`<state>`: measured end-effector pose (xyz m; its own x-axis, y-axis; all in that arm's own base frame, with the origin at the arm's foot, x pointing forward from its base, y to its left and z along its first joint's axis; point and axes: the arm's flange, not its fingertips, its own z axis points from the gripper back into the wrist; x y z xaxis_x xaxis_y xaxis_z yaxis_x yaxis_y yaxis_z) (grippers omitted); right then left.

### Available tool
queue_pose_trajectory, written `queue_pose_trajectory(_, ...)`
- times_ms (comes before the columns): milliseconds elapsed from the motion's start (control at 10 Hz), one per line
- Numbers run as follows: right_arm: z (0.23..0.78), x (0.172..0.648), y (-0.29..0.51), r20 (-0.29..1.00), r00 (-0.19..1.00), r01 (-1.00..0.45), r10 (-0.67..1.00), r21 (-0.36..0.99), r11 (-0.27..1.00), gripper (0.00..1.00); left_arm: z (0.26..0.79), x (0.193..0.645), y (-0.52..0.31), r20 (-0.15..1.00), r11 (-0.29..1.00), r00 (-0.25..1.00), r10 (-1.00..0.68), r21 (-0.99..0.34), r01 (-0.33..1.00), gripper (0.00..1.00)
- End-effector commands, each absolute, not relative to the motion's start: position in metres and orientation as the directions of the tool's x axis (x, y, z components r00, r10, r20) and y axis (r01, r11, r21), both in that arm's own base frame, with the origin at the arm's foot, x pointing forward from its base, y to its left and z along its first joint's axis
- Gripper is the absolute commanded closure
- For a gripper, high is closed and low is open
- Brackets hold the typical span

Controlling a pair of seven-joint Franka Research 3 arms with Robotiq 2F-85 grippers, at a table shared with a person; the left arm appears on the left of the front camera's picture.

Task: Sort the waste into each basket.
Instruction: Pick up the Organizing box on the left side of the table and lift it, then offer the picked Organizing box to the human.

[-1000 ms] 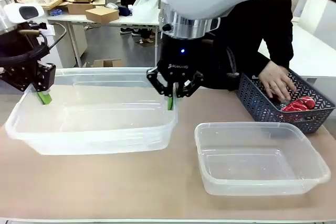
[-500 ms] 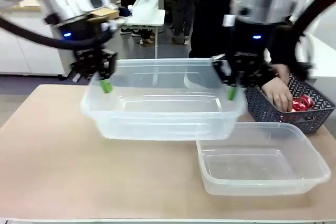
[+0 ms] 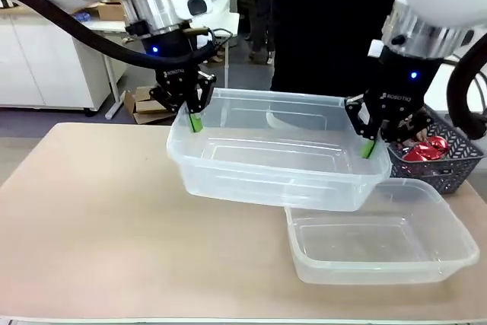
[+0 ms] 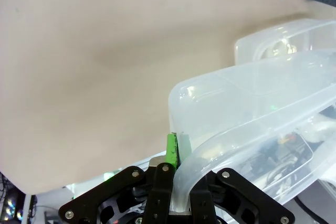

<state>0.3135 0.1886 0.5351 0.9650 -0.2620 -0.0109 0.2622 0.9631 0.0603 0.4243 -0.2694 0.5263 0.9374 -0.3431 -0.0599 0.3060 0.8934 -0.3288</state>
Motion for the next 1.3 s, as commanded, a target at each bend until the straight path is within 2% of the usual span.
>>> queue_pose_trajectory(0, 0.511, 0.326, 0.176, 0.016, 0.959, 0.280, -0.283, 0.088, 0.956, 0.96, 0.541, 0.415, -0.252, -0.073, 0.900, 0.952, -0.299, -0.354, 0.255, 0.97)
queue_pose_trajectory(100, 0.506, 0.325, 0.179, 0.046, 0.941, 0.327, -0.336, 0.137, 0.935, 0.96, 0.536, 0.407, -0.241, -0.082, 0.910, 0.955, -0.283, -0.339, 0.241, 0.97)
queue_pose_trajectory(200, 0.532, 0.317, 0.188, -0.005, 0.963, 0.267, -0.268, 0.083, 0.960, 0.96, 0.525, 0.425, -0.266, -0.065, 0.901, 0.943, -0.327, -0.321, 0.291, 0.97)
queue_pose_trajectory(1200, 0.532, 0.317, 0.188, -0.005, 0.963, 0.267, -0.268, 0.083, 0.960, 0.96, 0.525, 0.425, -0.266, -0.065, 0.901, 0.943, -0.327, -0.321, 0.291, 0.97)
